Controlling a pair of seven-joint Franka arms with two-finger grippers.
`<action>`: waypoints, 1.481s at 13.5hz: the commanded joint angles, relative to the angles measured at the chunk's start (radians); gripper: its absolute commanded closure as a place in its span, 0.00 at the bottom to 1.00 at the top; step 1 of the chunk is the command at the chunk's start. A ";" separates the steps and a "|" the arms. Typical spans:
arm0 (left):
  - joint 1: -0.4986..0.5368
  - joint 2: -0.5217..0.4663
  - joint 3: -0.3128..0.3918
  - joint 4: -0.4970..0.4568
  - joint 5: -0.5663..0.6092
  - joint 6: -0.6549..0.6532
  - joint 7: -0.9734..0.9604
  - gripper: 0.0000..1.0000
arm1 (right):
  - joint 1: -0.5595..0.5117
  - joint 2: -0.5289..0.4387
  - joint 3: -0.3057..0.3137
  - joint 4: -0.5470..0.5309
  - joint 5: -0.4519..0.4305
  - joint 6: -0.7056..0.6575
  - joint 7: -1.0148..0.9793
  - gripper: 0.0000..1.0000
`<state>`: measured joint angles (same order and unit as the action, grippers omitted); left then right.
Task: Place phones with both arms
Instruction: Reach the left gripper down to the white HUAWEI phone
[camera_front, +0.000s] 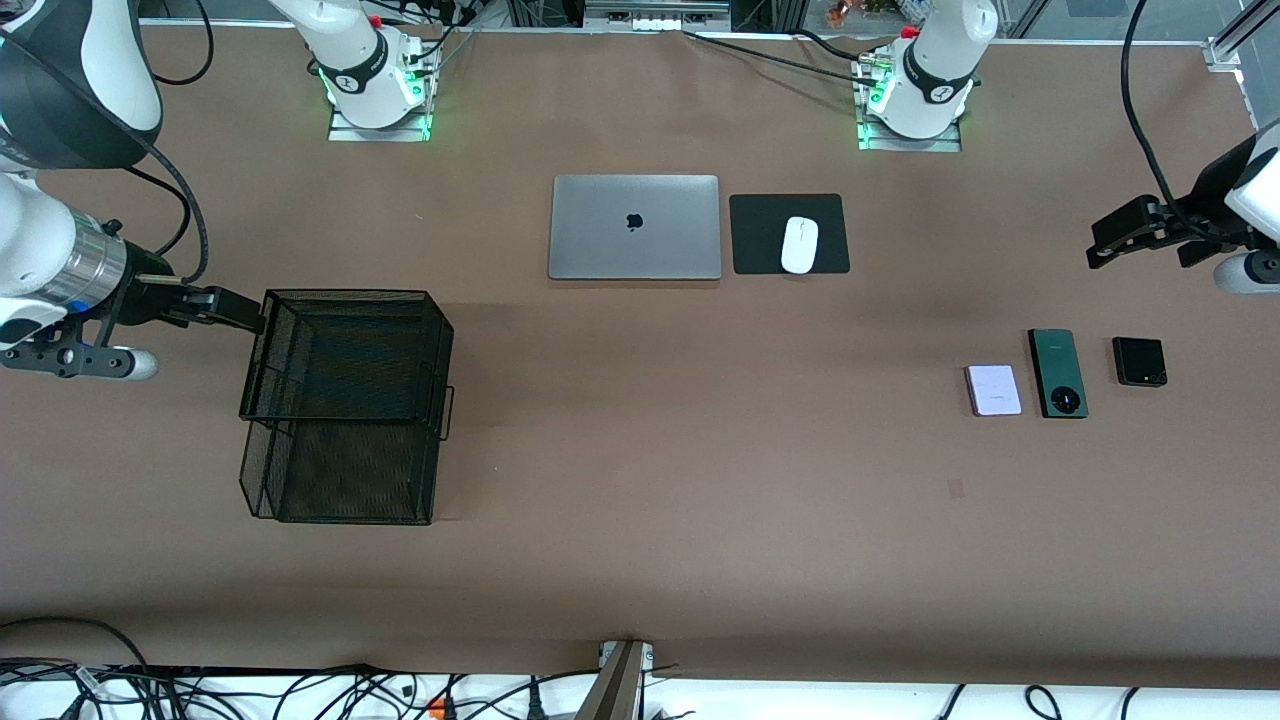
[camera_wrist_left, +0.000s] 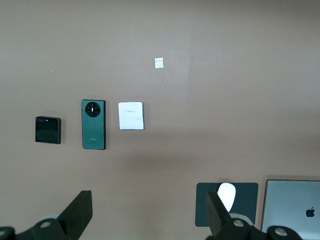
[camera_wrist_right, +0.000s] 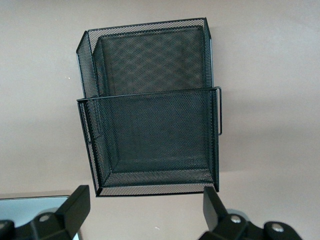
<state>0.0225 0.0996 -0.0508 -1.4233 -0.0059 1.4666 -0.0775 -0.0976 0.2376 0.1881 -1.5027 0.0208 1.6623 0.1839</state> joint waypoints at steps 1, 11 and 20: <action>0.000 -0.006 0.000 0.004 0.018 -0.014 0.007 0.00 | -0.004 -0.024 0.002 -0.010 0.001 -0.015 0.019 0.00; 0.014 0.035 0.003 -0.011 0.090 -0.002 0.079 0.00 | -0.004 -0.027 0.004 -0.013 0.004 -0.016 0.019 0.00; 0.108 0.045 0.000 -0.429 0.084 0.571 0.122 0.00 | -0.002 -0.024 0.008 -0.019 0.001 -0.007 0.019 0.00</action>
<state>0.1103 0.1781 -0.0446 -1.7092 0.0695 1.8888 0.0232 -0.0974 0.2368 0.1917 -1.5028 0.0209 1.6601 0.1914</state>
